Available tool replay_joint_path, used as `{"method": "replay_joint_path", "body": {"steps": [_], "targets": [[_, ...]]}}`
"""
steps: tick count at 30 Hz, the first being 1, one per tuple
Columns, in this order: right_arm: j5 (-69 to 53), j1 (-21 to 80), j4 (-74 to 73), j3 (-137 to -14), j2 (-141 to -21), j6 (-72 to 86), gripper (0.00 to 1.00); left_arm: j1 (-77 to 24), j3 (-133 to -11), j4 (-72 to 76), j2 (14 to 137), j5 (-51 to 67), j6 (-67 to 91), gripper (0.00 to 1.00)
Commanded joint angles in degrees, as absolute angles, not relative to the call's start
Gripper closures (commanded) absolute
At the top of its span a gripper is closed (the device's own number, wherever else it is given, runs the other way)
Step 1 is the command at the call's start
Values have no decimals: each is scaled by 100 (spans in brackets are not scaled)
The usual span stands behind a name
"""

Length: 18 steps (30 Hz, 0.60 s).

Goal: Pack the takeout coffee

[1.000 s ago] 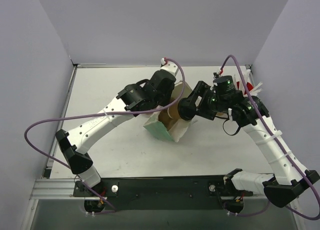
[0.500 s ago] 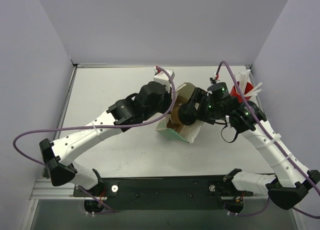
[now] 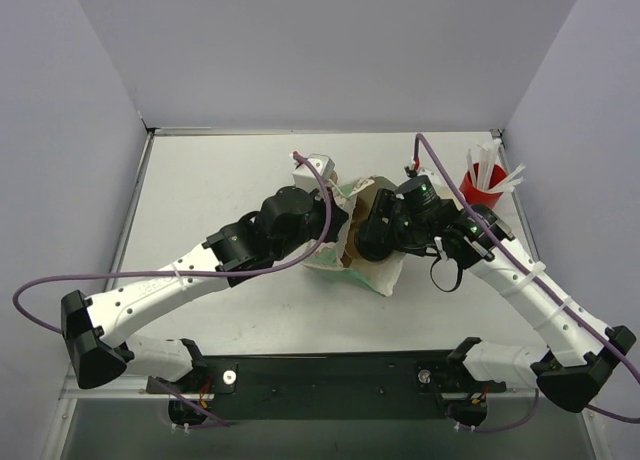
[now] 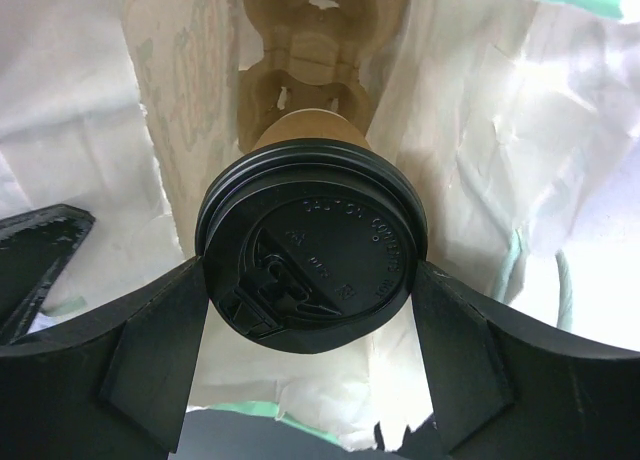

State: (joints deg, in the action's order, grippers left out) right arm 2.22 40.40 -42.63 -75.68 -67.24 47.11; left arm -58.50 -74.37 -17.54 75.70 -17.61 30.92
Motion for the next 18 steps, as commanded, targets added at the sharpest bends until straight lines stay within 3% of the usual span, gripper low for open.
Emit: {"method": "replay_joint_path", "body": {"steps": [1,6,18], "targets": [[676,4289,-4447,-7479,-6767,4579,60,-5897,-7155,-739,7172,-1503,3164,100],[1046,4561,-4641,-7717,-6926,4474,60,-5898,-6909,-686,7023,-1634,3330,100],[589,4325,-4667,-8059,-7646,4605,62,-5897,-7040,-773,7119,-2135,4507,100]]}}
